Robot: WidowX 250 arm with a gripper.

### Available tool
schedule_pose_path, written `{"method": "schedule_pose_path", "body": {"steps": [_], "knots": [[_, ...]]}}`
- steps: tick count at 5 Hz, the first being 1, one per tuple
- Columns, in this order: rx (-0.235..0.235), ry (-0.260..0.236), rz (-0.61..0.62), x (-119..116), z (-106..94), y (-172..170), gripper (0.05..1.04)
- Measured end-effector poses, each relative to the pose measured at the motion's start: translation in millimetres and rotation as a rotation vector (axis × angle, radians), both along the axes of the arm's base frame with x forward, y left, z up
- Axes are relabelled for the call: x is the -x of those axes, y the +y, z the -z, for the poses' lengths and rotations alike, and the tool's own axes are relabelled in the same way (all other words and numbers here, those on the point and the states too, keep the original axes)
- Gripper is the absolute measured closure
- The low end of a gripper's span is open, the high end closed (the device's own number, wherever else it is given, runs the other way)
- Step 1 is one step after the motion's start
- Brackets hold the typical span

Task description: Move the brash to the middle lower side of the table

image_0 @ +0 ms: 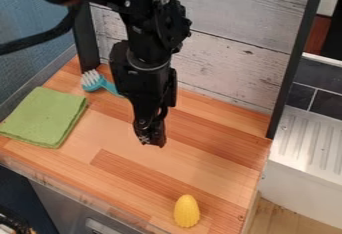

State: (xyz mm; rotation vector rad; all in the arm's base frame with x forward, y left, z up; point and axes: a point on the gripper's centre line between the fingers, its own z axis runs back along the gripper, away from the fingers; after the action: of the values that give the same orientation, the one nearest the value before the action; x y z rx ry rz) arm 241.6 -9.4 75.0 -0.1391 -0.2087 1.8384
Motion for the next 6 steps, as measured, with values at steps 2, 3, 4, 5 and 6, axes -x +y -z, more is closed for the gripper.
{"method": "schedule_pose_path", "body": {"steps": [2,3,4,5,6], "knots": [[-0.049,0.085,0.016,-10.3,15.0,23.9,0.082],[-0.08,0.12,-0.002,-20.6,22.0,48.5,0.083],[-0.084,0.121,-0.027,-39.8,26.6,72.0,0.083],[-0.097,0.144,-0.027,-51.2,36.5,88.6,0.082],[-0.084,0.155,-0.065,-62.9,49.9,113.5,0.082]]}}
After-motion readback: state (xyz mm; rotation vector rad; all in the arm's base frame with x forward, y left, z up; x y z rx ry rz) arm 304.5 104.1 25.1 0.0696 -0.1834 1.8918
